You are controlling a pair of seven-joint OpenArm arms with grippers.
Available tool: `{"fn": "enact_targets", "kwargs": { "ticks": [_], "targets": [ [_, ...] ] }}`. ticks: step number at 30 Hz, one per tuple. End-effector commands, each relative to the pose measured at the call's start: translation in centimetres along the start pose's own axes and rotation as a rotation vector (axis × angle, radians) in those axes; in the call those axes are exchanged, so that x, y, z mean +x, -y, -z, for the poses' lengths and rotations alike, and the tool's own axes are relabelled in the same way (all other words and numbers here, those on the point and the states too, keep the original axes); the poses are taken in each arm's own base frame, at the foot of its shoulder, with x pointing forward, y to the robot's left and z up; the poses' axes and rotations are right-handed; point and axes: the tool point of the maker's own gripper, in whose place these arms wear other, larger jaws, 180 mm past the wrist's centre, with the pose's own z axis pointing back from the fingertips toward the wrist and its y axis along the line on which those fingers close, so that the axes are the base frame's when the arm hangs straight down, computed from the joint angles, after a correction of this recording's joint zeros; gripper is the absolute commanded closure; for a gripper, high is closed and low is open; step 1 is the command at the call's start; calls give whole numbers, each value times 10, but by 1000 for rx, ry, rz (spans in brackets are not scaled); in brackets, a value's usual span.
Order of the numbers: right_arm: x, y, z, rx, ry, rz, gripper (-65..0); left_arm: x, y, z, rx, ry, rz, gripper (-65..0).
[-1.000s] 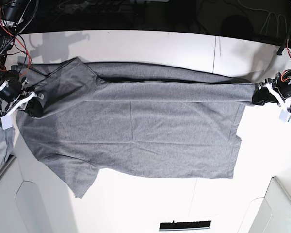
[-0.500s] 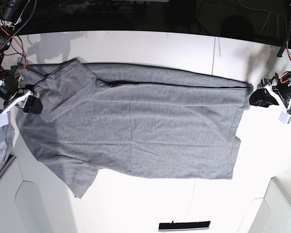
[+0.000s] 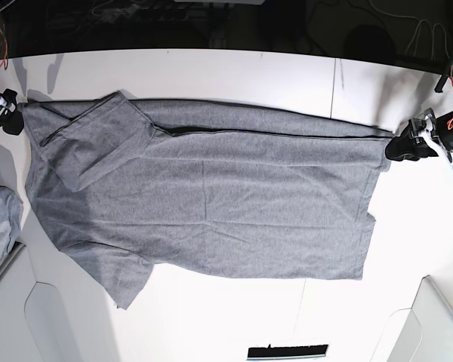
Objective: Layout the t-shirt on the table in an organized manner, then fold the t-shirt properly
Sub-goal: 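Release the folded edge with both grippers and lift them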
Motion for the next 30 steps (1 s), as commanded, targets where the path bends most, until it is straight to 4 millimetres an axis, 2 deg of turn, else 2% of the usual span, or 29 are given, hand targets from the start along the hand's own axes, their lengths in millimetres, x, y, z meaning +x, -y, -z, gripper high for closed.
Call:
{"fn": "enact_targets", "kwargs": {
  "ticks": [1,7,10,13,16,22,27,30],
  "targets": [
    [12,7,-8,-22,37,-24,-359,8,0,-6,-6,24,13,-381],
    [1,7,-5,-19,36,6,-359,-15,15,10,-50,15,-43,-381],
    [-7,13,2,-20,25,51,-359,-19,20,16,-54,19,-49,-396],
    [-18,19,11,-12,18,121,-359,-18,15,17,-25,34,-25,-430],
    [-21,16,22,25,18,182,-359,-14,8,17,14,56,-5,-430],
    [-9,1,31,89,47,220,-358,-8,-6,15,89,77,6,-430],
    [-17,-9,36,111,29,237,-358,3,-6,9,93,108,8,-430],
    [-21,-13,38,117,26,245,-358,21,3,0,67,154,37,-430]
  ]
}}
